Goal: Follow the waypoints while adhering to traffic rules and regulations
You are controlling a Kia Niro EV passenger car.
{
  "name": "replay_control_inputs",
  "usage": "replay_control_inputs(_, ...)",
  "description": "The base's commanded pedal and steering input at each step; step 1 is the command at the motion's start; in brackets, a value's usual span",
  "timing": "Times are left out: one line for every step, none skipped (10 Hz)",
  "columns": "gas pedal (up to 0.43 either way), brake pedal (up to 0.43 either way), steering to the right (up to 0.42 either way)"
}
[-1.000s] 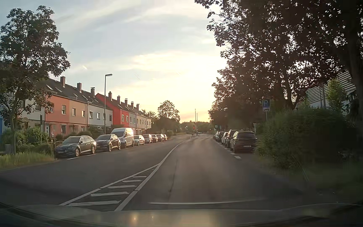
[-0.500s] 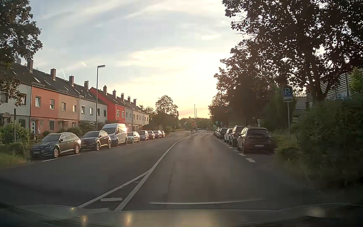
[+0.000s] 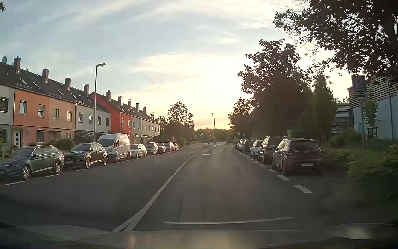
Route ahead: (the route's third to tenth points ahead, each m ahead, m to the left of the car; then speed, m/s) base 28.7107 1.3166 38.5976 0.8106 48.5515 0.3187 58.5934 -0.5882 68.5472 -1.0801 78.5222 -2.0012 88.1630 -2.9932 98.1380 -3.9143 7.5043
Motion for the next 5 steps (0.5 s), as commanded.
replay_control_inputs(0.287,0.000,0.005)
replay_control_inputs(0.287,0.000,0.006)
replay_control_inputs(0.287,0.000,0.007)
replay_control_inputs(0.280,0.000,0.007)
replay_control_inputs(0.280,0.000,0.007)
